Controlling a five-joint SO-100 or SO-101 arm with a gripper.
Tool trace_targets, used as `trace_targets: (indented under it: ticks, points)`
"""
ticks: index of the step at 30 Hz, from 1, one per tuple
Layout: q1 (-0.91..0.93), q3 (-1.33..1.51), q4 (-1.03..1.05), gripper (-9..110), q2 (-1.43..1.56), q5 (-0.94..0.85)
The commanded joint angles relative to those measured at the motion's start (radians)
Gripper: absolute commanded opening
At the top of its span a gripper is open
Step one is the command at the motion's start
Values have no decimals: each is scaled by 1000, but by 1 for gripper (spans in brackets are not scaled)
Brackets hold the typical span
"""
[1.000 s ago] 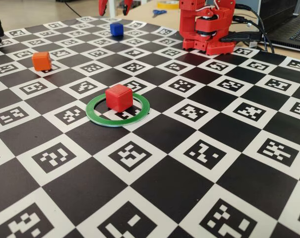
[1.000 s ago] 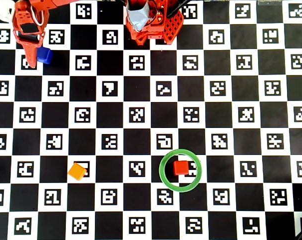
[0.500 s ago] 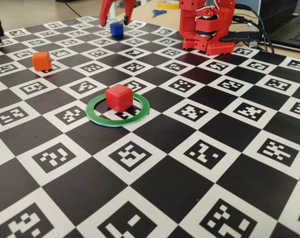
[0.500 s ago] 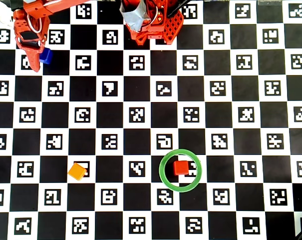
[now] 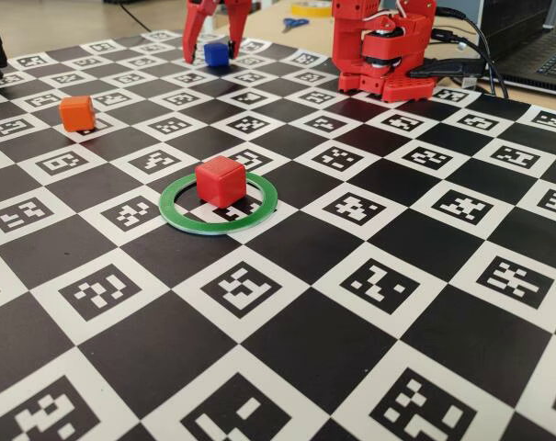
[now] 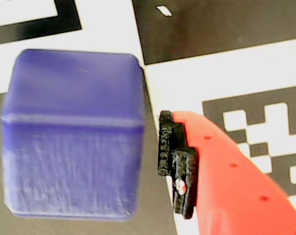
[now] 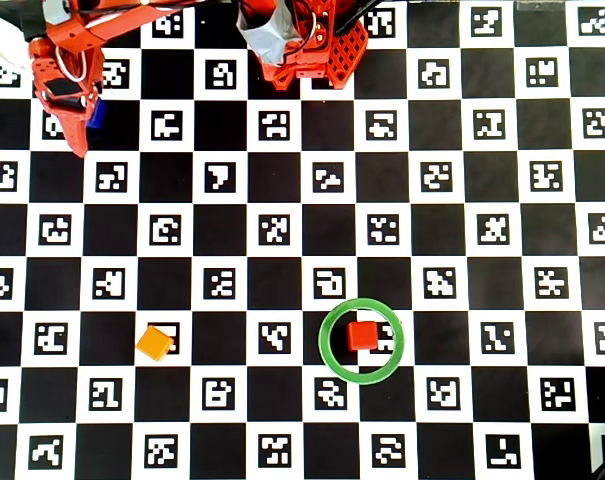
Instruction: Grab the red cube then put it in the green circle then put the blue cube on top and finally the orange cube on top
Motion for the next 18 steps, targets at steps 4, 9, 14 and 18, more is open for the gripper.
trace_targets:
  ticks: [4,9,14,18]
  points:
    - [-5,-67,-20,44,26,3]
    - [-5,-67,-18,41,25,-2]
    - [-5,-69,-11,27,25,-5]
    - [-5,-67,-11,19,25,-3]
